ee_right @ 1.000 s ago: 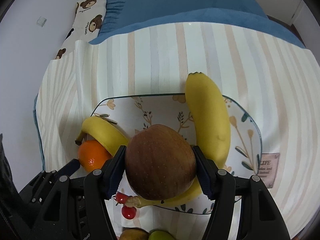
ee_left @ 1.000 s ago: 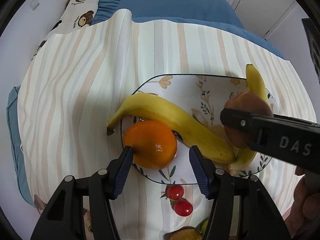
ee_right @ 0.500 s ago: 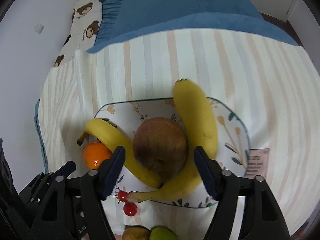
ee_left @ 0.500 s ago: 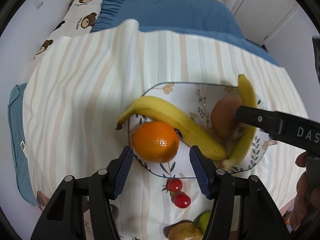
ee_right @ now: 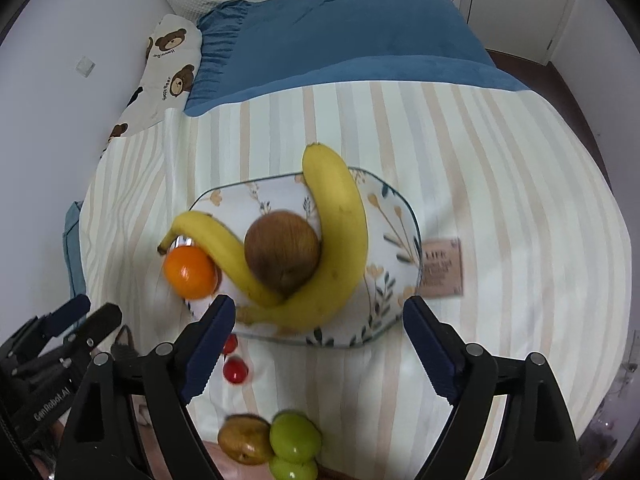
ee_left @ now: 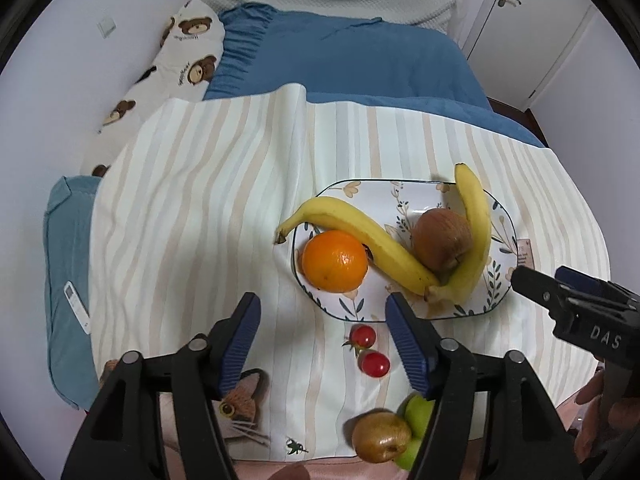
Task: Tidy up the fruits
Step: 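Withdraw both open tools from the plate toward the remaining fruit, then grasp the second orange with the right tool while the left tool grasps the red-brown apple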
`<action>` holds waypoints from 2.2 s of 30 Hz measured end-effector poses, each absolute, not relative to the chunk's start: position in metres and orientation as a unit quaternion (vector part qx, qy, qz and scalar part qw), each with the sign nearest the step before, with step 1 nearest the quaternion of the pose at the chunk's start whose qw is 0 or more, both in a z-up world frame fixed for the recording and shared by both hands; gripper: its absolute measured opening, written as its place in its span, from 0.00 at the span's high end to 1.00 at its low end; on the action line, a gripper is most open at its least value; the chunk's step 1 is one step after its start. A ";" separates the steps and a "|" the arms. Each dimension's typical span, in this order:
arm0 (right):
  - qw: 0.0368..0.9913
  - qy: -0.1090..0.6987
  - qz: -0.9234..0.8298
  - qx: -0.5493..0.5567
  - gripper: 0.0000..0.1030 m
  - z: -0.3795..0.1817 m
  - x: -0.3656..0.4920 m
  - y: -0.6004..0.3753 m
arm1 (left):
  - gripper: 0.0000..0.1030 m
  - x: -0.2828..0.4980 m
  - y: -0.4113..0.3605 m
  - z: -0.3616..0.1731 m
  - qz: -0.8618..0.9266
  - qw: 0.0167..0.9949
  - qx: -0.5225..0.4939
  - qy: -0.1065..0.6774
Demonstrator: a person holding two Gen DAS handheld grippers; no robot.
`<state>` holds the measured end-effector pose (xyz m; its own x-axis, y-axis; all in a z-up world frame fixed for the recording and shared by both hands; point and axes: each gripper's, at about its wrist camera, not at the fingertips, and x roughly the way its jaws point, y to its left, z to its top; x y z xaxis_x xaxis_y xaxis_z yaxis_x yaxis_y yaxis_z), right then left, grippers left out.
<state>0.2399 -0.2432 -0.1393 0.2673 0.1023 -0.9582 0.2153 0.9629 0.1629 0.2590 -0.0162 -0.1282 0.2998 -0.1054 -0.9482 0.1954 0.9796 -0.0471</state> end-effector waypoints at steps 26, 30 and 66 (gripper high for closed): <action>0.879 0.466 -0.076 0.065 0.02 -0.002 0.108 -0.209 | 0.02 0.165 -0.014 -0.026 -0.087 0.884 0.057 0.457; 0.883 0.458 -0.070 0.080 0.02 0.007 0.095 -0.205 | 0.02 0.157 -0.011 -0.026 -0.088 0.882 0.054 0.459; 0.701 0.686 -0.058 0.184 0.35 -0.268 -0.024 -0.201 | 0.36 0.138 -0.085 -0.264 -0.175 0.697 0.141 0.681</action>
